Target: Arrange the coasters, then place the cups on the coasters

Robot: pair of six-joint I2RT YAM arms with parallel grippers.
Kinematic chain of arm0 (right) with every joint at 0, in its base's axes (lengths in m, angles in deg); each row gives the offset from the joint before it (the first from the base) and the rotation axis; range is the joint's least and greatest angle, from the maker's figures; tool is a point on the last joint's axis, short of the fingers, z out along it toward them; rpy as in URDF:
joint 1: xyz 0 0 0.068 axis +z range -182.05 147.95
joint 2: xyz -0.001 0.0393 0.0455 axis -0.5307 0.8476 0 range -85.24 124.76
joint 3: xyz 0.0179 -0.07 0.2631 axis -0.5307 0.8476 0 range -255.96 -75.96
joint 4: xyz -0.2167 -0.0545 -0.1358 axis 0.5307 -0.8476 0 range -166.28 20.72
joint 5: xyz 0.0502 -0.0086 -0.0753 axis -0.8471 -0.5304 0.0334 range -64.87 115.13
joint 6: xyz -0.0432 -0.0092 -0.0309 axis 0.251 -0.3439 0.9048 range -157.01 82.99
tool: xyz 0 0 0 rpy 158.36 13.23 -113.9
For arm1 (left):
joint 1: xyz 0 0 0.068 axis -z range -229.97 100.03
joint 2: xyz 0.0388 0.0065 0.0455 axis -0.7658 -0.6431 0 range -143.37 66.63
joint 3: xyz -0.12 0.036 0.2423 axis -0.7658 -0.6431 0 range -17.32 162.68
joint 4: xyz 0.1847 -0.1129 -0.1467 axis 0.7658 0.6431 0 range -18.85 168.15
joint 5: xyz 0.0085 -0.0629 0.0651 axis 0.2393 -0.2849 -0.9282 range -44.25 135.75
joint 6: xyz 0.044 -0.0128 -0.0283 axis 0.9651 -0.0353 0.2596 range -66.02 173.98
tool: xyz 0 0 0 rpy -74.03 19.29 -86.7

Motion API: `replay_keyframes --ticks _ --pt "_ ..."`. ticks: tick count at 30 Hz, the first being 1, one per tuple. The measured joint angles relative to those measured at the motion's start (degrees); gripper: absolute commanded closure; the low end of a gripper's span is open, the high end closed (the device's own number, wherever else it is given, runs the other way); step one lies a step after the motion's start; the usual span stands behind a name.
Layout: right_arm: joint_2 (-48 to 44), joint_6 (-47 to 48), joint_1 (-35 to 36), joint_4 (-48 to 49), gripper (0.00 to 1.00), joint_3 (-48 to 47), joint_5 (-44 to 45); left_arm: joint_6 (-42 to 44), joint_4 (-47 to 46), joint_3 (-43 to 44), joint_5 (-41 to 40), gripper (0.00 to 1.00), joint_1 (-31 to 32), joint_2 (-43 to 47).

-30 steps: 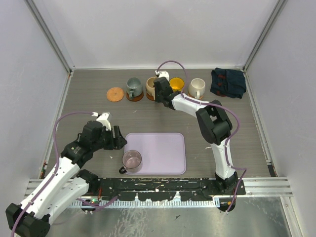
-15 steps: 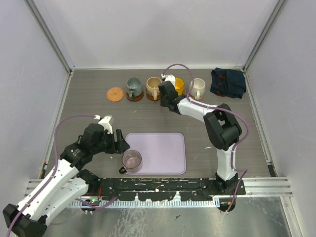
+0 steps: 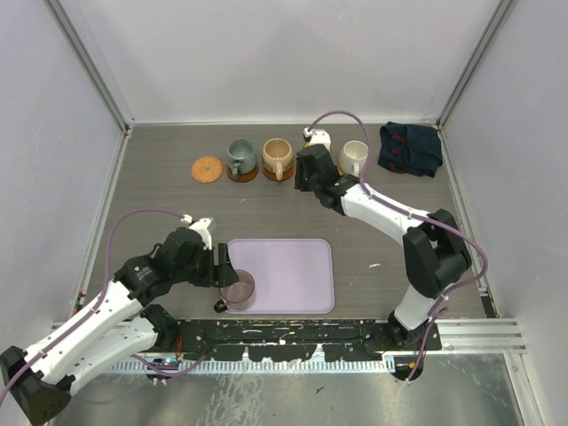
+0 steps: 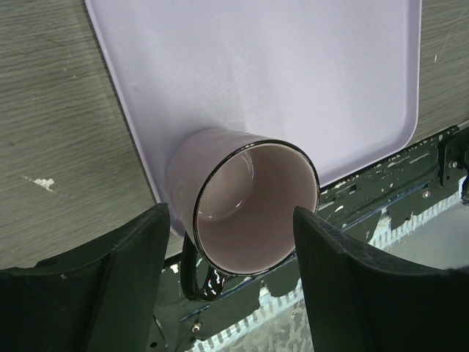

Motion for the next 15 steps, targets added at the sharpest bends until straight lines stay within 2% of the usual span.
replay_keyframes --ticks 10,15 --pt "-9.29 0.07 0.48 0.2 0.67 11.1 -2.36 -2.75 3.56 1.97 -4.02 0.29 4.28 -1.22" --pt "-10.93 0.26 0.48 1.31 0.67 12.63 -4.7 -5.18 5.11 1.97 -5.35 0.28 9.57 -1.18"
